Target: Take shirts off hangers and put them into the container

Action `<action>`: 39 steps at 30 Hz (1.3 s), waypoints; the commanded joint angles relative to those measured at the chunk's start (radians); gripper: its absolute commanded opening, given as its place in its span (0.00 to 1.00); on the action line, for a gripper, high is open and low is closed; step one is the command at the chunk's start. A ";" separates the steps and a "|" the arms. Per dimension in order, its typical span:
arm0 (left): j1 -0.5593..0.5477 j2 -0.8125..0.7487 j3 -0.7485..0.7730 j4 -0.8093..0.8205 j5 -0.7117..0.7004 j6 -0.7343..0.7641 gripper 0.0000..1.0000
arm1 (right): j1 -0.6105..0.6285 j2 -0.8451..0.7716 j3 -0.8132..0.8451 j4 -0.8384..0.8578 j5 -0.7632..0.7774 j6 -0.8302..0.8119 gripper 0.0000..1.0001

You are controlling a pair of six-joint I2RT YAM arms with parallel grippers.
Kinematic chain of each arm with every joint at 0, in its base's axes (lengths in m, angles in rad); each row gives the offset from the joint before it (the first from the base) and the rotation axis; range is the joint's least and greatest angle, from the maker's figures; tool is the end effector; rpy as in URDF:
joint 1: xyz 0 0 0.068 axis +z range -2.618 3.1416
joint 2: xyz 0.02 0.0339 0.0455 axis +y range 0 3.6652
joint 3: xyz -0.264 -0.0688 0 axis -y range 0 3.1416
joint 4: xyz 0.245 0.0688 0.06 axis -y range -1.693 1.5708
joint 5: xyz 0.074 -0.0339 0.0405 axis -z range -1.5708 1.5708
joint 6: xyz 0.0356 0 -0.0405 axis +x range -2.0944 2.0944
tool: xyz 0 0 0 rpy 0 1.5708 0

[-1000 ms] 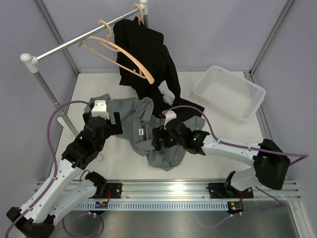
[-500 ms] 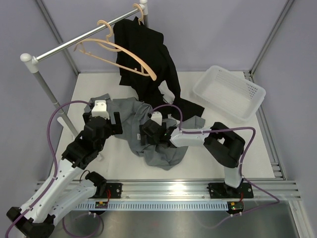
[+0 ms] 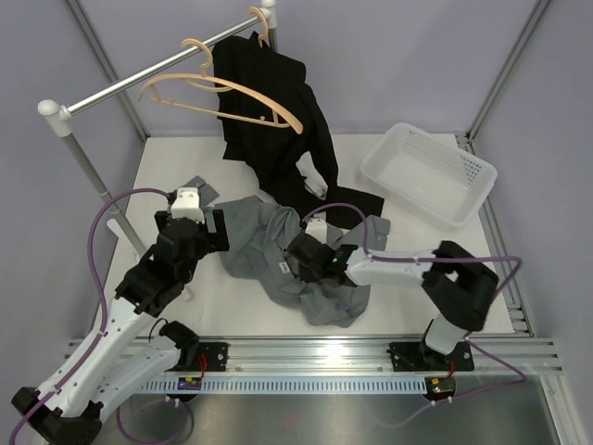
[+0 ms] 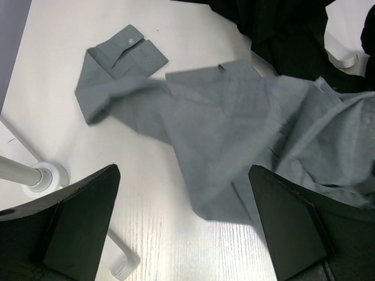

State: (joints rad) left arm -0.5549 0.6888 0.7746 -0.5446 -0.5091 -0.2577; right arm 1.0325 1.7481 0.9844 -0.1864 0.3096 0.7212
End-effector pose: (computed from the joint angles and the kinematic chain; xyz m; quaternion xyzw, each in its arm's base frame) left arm 0.1361 -0.0639 0.3155 -0.0097 0.8326 -0.0054 0.5537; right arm 0.1876 0.2930 0.1595 -0.0993 0.9368 0.1381 0.3058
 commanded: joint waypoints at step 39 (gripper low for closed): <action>0.004 -0.037 -0.009 0.031 -0.025 0.003 0.99 | -0.190 -0.707 0.718 -0.088 0.330 -0.770 0.00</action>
State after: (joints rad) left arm -0.5549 0.6563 0.7742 -0.5446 -0.5201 -0.2581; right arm 0.8742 1.0386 1.6299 -0.4007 0.5503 0.0326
